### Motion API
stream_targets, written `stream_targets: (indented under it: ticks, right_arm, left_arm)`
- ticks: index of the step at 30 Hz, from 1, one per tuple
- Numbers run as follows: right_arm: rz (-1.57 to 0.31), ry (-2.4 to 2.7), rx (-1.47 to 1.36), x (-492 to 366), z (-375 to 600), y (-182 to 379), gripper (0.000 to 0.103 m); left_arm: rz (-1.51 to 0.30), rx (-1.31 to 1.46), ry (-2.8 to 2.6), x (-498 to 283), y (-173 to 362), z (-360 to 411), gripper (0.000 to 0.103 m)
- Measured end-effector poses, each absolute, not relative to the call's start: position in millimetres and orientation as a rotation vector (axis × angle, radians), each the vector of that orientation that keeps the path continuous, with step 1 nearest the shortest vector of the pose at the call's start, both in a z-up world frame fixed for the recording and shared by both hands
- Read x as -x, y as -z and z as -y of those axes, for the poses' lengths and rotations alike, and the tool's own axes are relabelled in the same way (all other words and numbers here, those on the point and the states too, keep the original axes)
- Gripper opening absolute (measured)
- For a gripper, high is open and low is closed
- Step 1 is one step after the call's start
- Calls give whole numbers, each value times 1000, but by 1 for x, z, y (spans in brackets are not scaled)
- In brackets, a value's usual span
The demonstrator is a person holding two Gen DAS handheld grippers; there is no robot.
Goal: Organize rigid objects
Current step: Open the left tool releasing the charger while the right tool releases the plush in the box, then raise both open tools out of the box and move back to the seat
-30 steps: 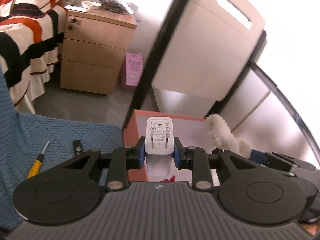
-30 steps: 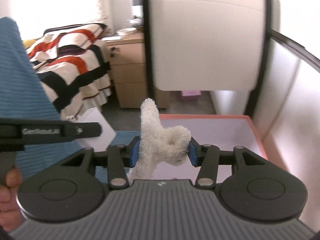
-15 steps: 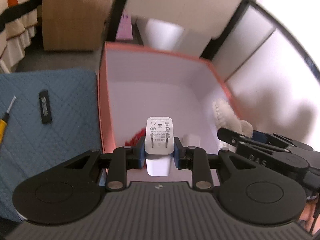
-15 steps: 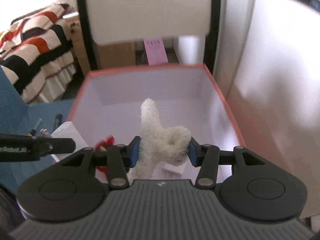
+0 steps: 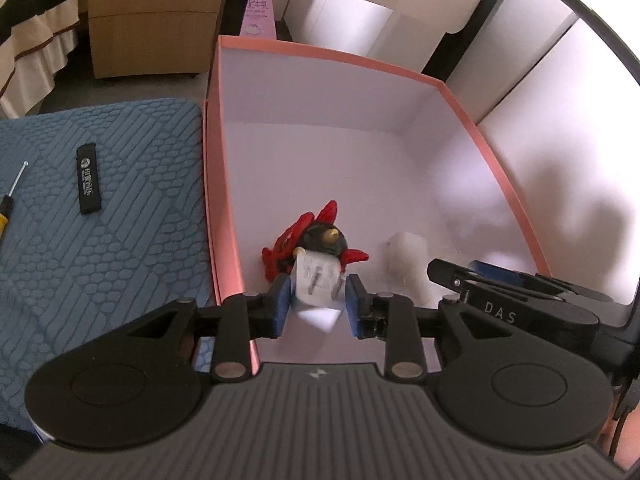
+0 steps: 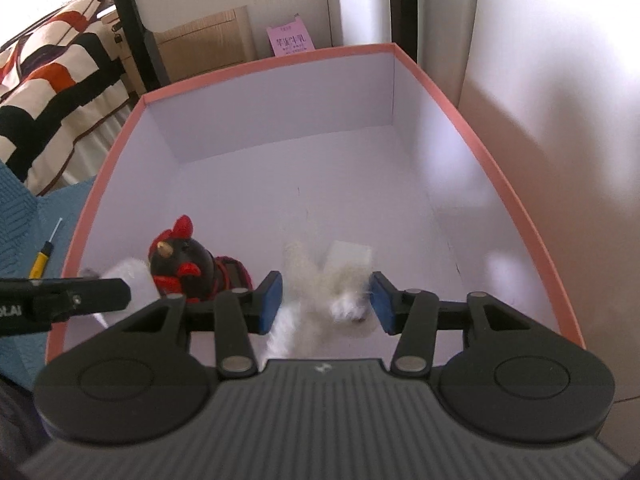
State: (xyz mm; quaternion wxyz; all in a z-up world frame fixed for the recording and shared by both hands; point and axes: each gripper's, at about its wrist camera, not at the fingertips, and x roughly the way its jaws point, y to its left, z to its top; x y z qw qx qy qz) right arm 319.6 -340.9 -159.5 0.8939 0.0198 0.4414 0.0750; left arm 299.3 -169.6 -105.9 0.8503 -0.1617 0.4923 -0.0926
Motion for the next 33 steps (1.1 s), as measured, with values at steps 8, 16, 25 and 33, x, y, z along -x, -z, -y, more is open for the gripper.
stream_targets:
  ticks: [8, 16, 25, 33]
  right_arm:
    - [-864, -142, -71, -313, 341, 137, 54]
    - [-702, -168, -81, -286, 329, 82, 54]
    - [-577, -250, -69, -253, 307, 47, 54]
    - [-585, -309, -77, -232, 285, 56, 54]
  left_arm:
    - [-966, 329, 178, -289, 82, 164, 36]
    - [-828, 341, 158, -265, 27, 136, 36]
    - [-715, 373, 122, -227, 1, 101, 36]
    - [-686, 376, 54, -194, 12, 73, 36]
